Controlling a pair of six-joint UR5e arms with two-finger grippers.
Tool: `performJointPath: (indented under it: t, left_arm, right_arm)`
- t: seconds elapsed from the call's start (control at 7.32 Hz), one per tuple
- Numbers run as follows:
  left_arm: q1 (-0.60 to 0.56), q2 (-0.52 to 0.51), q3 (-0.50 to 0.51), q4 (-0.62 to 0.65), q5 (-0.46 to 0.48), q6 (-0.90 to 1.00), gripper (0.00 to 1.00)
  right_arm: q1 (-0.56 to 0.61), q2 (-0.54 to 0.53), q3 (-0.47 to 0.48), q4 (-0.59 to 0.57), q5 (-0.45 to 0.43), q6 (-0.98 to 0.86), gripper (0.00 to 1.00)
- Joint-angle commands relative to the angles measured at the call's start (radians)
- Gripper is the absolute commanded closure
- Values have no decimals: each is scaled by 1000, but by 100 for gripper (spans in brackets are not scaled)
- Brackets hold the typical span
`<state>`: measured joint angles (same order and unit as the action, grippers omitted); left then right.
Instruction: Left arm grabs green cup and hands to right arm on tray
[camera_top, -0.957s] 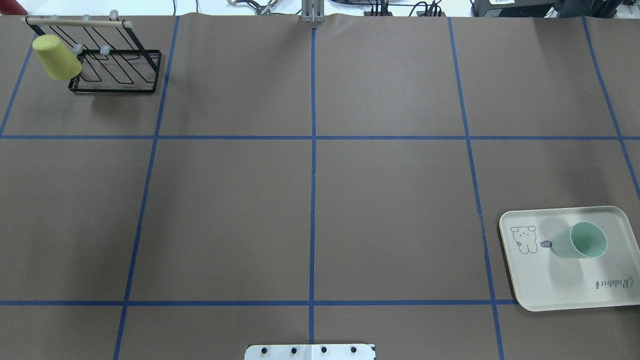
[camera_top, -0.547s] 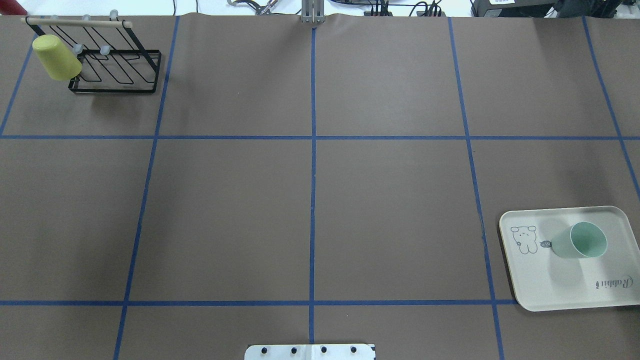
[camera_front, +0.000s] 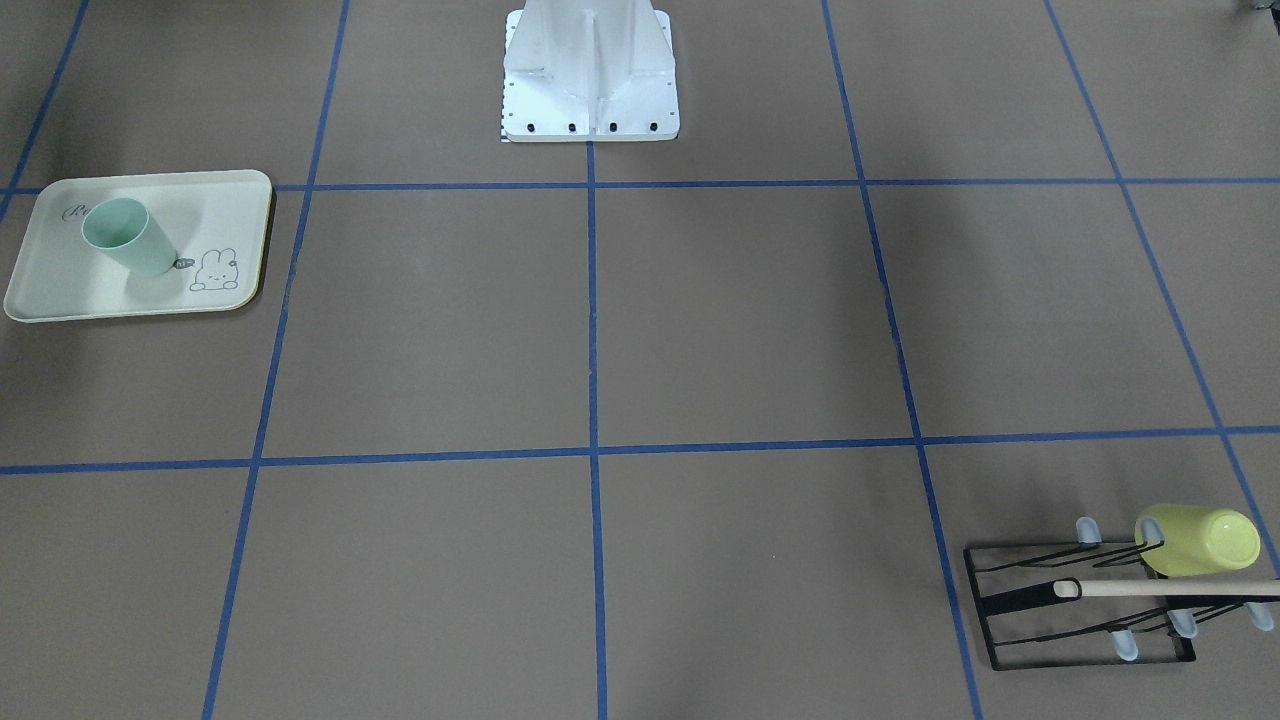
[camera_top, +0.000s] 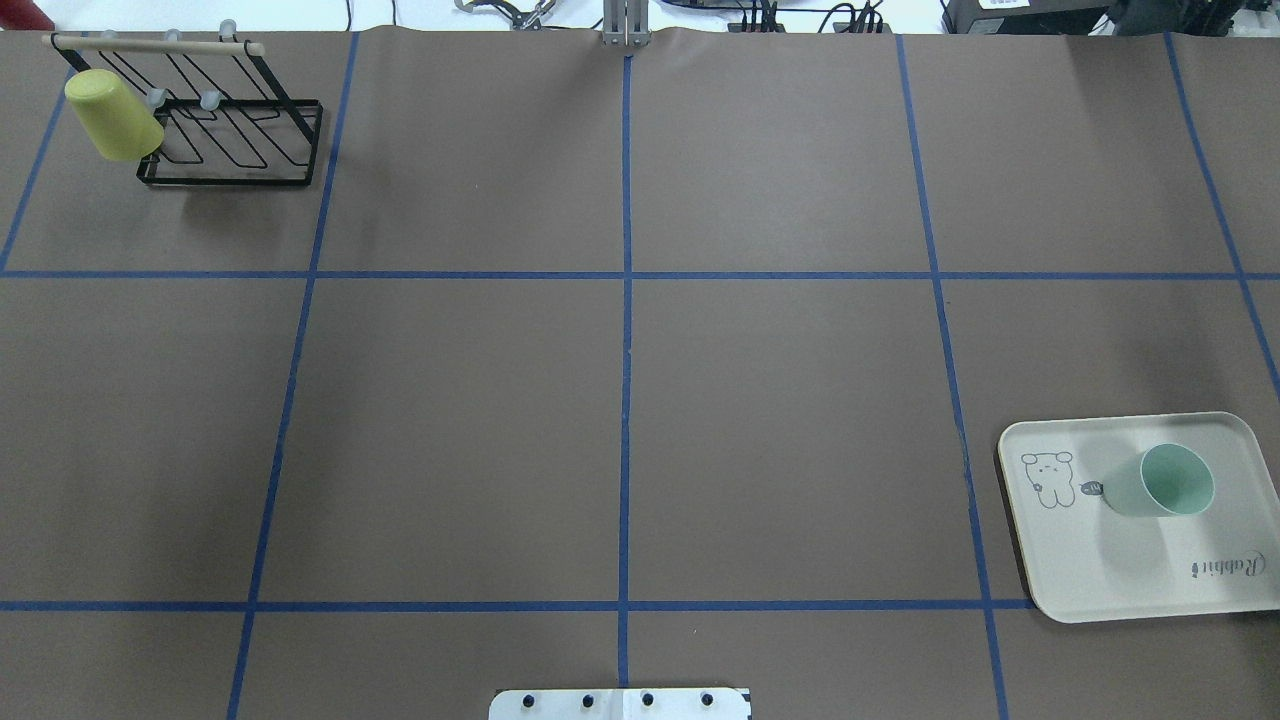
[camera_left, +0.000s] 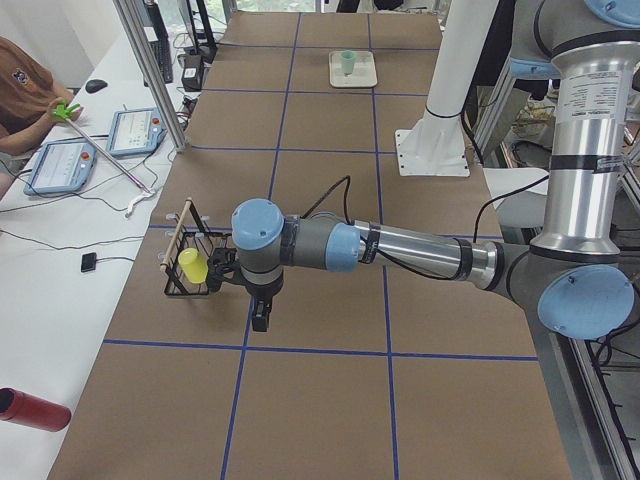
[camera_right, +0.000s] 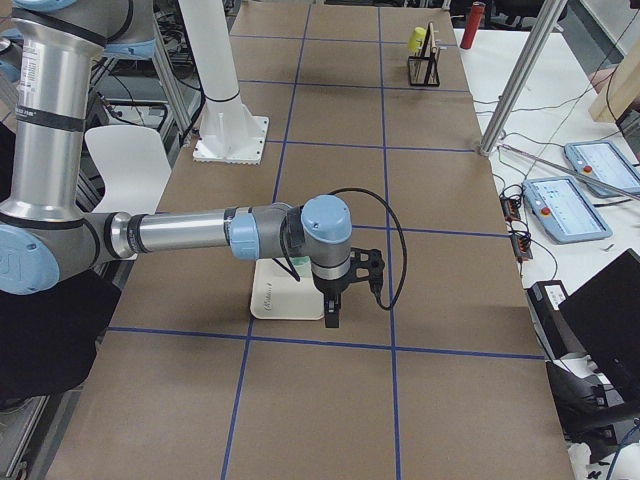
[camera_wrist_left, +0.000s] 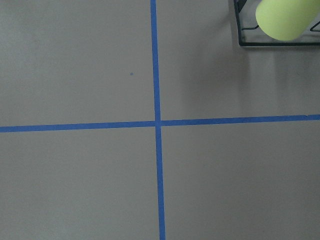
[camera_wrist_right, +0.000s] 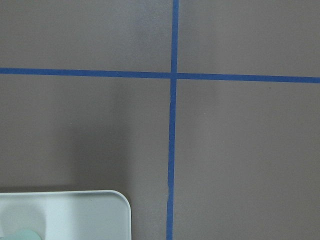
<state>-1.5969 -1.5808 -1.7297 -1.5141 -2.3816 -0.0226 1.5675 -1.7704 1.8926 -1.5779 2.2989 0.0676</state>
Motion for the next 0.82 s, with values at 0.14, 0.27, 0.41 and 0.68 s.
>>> performJointPath:
  t: [0.14, 0.27, 0.41, 0.68]
  left_arm:
    - [2, -1, 12, -1, 2, 0, 0]
    - [2, 1, 12, -3, 2, 4, 0]
    - [2, -1, 12, -23, 2, 4, 0]
    - [2, 1, 2, -28, 2, -2, 0]
  right_arm:
    - [-1, 5, -4, 4, -12, 5, 0]
    - [-1, 3, -6, 4, -12, 1, 0]
    - [-1, 3, -6, 4, -10, -2, 0]
    - [0, 5, -7, 4, -10, 0, 0]
